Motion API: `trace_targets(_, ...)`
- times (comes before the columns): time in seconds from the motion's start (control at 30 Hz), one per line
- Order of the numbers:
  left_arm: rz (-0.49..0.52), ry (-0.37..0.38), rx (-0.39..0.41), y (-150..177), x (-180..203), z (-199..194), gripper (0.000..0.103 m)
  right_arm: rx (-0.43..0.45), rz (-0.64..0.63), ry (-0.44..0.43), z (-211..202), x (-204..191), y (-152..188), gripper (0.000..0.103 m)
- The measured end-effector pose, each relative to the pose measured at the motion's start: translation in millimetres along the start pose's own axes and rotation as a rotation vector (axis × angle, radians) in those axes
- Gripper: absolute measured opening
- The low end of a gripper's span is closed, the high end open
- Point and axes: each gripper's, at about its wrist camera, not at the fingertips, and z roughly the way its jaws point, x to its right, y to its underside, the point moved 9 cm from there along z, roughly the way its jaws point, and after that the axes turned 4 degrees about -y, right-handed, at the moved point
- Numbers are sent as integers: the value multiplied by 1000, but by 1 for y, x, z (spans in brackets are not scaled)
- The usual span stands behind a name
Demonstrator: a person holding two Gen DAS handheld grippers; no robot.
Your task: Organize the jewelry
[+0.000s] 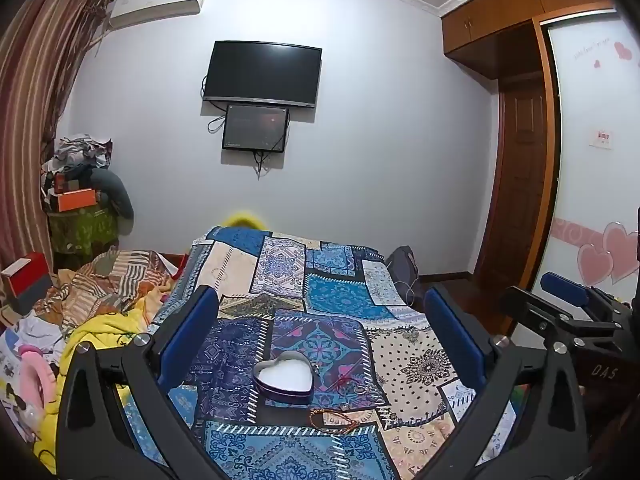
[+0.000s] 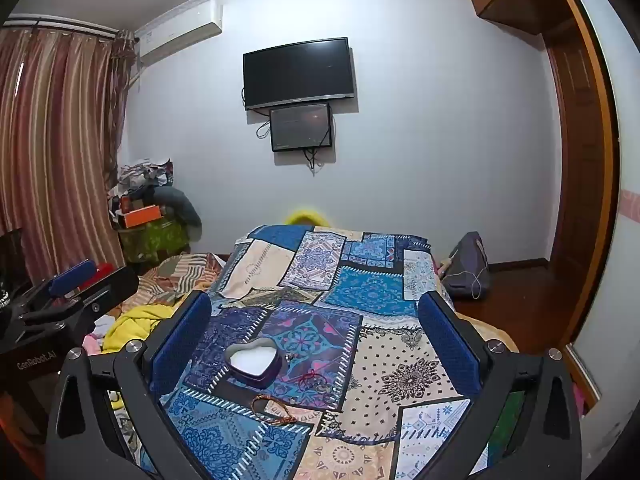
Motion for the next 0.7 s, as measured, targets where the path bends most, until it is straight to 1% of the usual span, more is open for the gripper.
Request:
trace_targets(0.07,-6,3,-2,1,1,0,103,-3,2,-2,0,0,0,103)
trace_targets(0.1,-24,14,-18,4,-5,4,103,-2,1,0,0,0,0,103)
trace_targets(0.27,-7,3,-12,8,-2,8,103,-3,2,-3,0,1,0,103)
trace_targets(0.37,1,5,-7,7,0,3,103,0,1,-1,-1,0,0,103)
trace_targets(0.7,1,4,-2,5,3,2,103,1,3,-1,-1,1,-1,103)
